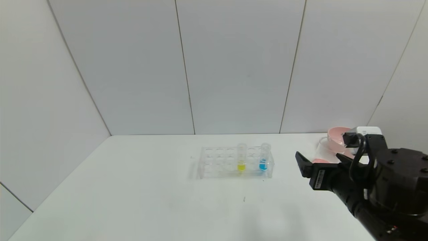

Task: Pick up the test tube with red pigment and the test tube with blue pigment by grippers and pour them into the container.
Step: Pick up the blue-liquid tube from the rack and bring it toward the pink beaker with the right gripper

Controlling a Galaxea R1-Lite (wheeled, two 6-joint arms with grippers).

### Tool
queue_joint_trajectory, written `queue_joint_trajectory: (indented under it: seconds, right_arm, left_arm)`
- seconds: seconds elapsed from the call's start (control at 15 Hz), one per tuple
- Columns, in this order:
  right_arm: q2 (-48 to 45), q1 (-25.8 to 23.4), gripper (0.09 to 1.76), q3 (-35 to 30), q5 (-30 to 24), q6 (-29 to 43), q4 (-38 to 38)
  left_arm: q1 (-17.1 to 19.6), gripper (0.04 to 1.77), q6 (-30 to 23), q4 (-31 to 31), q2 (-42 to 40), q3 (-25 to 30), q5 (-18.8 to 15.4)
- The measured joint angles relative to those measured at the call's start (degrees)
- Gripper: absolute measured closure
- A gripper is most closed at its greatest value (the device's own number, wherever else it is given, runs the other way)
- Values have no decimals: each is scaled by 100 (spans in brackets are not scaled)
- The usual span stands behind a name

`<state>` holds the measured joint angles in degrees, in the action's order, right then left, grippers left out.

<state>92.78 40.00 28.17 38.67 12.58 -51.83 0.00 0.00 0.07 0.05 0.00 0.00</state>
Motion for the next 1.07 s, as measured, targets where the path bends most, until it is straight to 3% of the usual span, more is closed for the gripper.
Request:
queue_joint_trajectory:
  seconds: [0.2,0.4,0.73,1.07]
  right_arm:
    - [338,506,15,-32,241,202,-165]
    - [798,697,15,-45,329,247,-920]
    - [1458,716,15,43,307,154,-1325]
    - [1981,460,15,558,-319,-62,-1330]
  left_arm:
    - [0,5,0,0,0,0,-2]
    - [0,5,0,0,0,0,0]
    - [0,5,0,0,0,0,0]
    - [0,5,0,2,0,0,0]
